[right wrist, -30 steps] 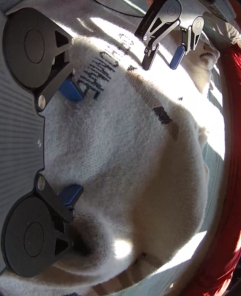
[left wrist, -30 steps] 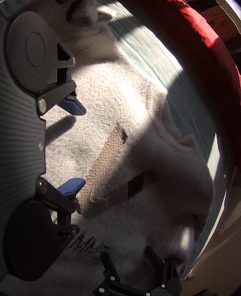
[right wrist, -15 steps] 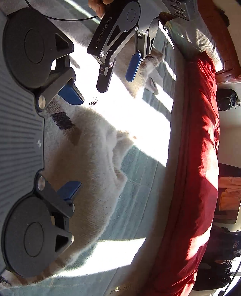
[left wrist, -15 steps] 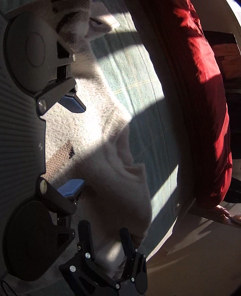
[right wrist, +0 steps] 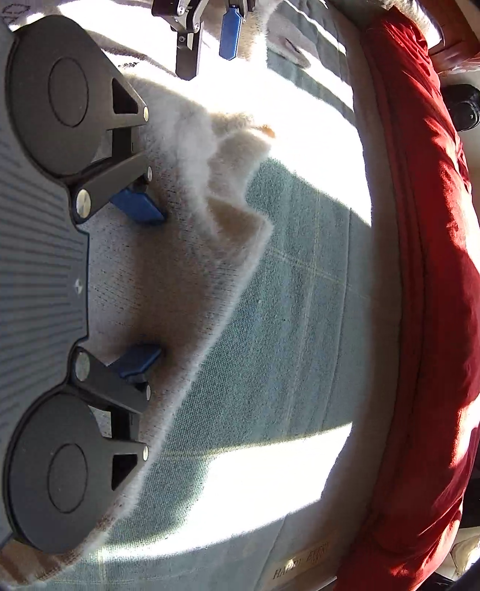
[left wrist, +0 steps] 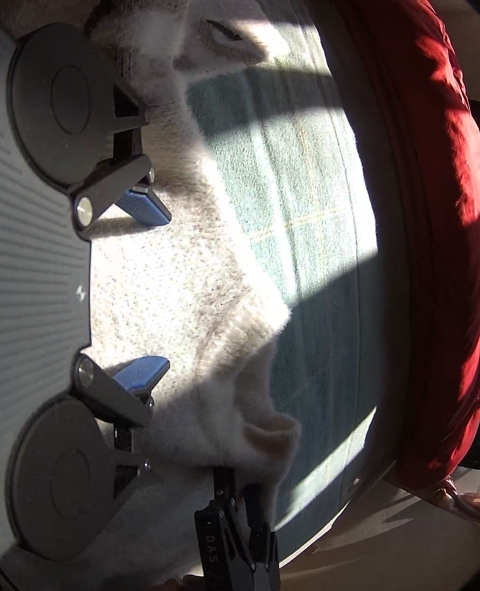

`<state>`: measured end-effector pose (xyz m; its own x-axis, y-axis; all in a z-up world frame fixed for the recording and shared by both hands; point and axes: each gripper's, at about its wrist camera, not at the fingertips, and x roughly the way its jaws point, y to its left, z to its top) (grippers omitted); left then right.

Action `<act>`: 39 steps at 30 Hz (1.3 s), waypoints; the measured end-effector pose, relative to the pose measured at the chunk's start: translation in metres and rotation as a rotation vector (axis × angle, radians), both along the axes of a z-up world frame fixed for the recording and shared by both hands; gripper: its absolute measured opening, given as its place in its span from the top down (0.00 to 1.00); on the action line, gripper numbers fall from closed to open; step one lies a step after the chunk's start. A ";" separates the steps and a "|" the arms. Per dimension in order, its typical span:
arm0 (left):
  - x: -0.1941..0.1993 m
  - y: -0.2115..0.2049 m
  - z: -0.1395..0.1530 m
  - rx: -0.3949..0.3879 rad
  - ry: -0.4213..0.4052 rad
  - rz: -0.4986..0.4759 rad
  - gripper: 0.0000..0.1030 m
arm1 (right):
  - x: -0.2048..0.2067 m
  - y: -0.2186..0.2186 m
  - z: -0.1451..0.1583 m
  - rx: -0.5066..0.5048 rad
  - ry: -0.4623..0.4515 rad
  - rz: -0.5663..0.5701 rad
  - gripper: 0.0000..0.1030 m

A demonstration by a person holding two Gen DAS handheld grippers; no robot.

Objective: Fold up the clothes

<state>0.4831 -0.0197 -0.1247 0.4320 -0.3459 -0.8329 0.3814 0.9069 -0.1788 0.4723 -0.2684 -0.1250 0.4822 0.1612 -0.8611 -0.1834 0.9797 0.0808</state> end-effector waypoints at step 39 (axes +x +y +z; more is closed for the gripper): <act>-0.030 -0.003 0.011 -0.062 0.108 -0.205 0.28 | 0.103 0.116 -0.001 0.072 0.138 0.829 0.89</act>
